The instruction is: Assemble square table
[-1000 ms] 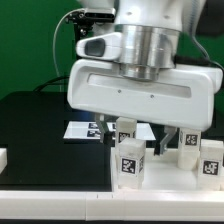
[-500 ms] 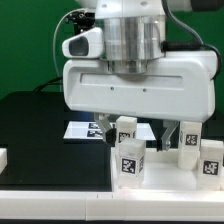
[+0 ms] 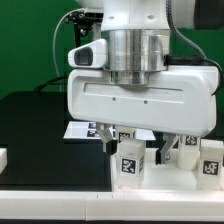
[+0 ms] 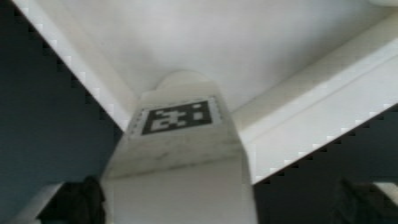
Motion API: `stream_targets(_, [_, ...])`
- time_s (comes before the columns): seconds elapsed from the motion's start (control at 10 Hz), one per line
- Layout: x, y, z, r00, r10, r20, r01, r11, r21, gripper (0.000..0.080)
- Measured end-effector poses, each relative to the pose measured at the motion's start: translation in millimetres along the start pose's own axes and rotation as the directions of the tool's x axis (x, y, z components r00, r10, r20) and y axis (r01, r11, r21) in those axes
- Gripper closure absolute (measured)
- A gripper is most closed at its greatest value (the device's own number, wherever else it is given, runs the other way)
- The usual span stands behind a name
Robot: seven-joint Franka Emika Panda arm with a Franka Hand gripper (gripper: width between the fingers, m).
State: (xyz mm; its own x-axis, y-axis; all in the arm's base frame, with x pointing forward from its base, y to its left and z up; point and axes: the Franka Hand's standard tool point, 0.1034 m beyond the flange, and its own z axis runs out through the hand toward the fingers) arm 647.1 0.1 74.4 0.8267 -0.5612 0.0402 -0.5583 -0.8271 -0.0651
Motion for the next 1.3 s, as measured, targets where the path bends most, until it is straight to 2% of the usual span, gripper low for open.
stream_targets(0.1, [0.1, 0.1, 0.0, 1.000, 0.013, 0.000, -0.013, 1.000, 0.000, 0.0275])
stream_targets(0.2, [0.5, 1.3, 0.0, 0.999, 0.034, 0.000, -0.034, 0.999, -0.001, 0.0411])
stream_targets(0.3, [1.3, 5.9, 0.7, 0.997, 0.075, 0.000, -0.075, 0.997, -0.008, 0.0509])
stream_targets(0.5, [1.4, 8.4, 1.5, 0.974, 0.226, -0.004, -0.226, 0.974, -0.010, 0.0509])
stream_targets(0.6, [1.9, 12.2, 1.9, 0.932, 0.360, -0.030, -0.361, 0.933, -0.011, 0.0509])
stream_targets(0.8, [2.4, 15.3, 2.2, 0.792, 0.609, -0.032, -0.609, 0.793, 0.001, 0.0509])
stream_targets(1.0, [0.0, 15.7, 2.1, 0.561, 0.828, 0.006, -0.828, 0.561, 0.013, 0.0509])
stream_targets(1.1, [-1.9, 15.0, 2.2, 0.426, 0.905, 0.025, -0.905, 0.425, 0.016, 0.0509])
stream_targets(1.3, [-3.4, 17.7, 2.5, 0.283, 0.958, 0.047, -0.959, 0.283, 0.011, 0.0509])
